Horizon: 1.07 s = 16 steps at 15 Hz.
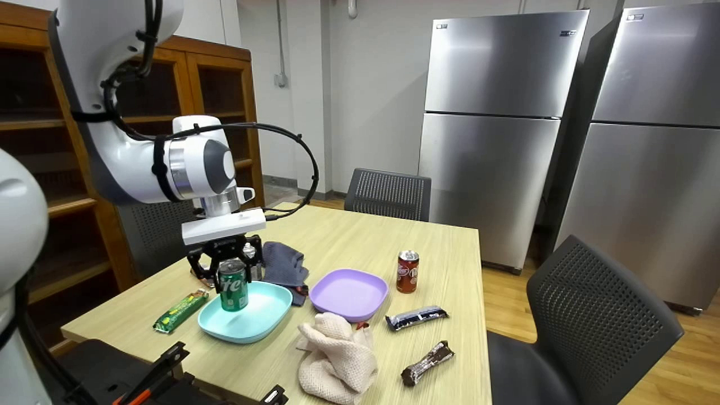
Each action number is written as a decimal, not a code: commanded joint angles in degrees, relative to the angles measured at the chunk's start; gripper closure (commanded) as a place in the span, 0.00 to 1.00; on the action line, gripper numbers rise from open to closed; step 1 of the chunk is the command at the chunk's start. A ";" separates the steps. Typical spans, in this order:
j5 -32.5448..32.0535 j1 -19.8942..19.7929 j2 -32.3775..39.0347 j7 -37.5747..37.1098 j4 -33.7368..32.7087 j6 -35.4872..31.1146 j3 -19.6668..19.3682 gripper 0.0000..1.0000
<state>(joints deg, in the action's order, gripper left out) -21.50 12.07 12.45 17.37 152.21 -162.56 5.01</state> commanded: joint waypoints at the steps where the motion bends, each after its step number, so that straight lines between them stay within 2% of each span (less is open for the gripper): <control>1: -3.74 2.96 1.09 -3.35 -0.32 -0.58 -0.80 0.61; 4: -4.44 4.40 2.39 -3.73 -0.55 -0.88 -1.07 0.61; 9: -8.95 7.82 4.56 -7.95 -1.42 -3.78 -4.80 0.61; 16: -10.81 11.06 6.98 -10.09 -2.13 -6.40 -8.46 0.61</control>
<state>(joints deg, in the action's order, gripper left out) -30.60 21.22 18.61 9.74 151.01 -167.96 -1.77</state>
